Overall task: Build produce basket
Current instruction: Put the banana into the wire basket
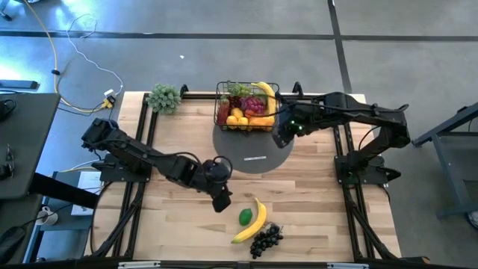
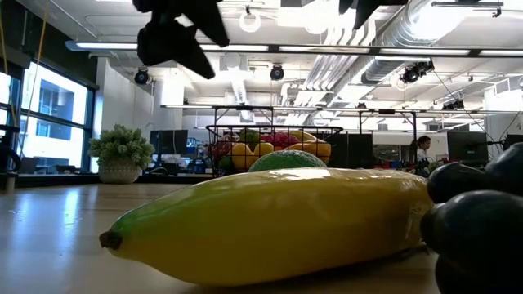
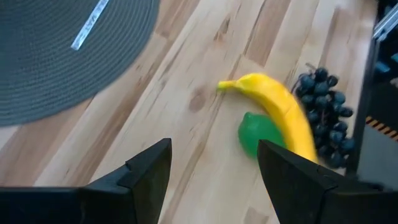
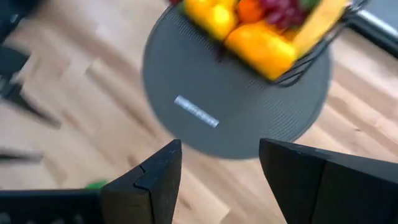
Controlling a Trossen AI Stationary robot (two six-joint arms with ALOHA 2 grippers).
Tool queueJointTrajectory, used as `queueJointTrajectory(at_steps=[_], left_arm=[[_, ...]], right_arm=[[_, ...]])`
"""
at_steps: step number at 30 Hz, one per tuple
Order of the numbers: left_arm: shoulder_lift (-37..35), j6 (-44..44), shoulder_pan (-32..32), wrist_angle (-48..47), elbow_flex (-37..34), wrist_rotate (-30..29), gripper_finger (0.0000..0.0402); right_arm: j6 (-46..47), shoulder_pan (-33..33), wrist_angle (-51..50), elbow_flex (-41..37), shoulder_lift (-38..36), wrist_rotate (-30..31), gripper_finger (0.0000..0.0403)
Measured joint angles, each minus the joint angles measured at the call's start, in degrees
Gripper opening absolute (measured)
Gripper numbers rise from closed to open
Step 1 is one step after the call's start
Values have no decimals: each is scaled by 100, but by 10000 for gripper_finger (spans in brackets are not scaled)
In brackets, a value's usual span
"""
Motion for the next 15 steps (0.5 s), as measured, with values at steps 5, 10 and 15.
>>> queueJointTrajectory(at_steps=[5,10,15], left_arm=[[-36,-58,-88,-676,0,0,227],[-42,-244,-246,-1477,0,-2,227],[-42,-401,-385,-2107,0,59,227]], right_arm=[[-208,396,-66,-2,0,-262,197],[-274,894,-67,-233,4,-530,197],[-277,1341,187,-843,9,-746,197]])
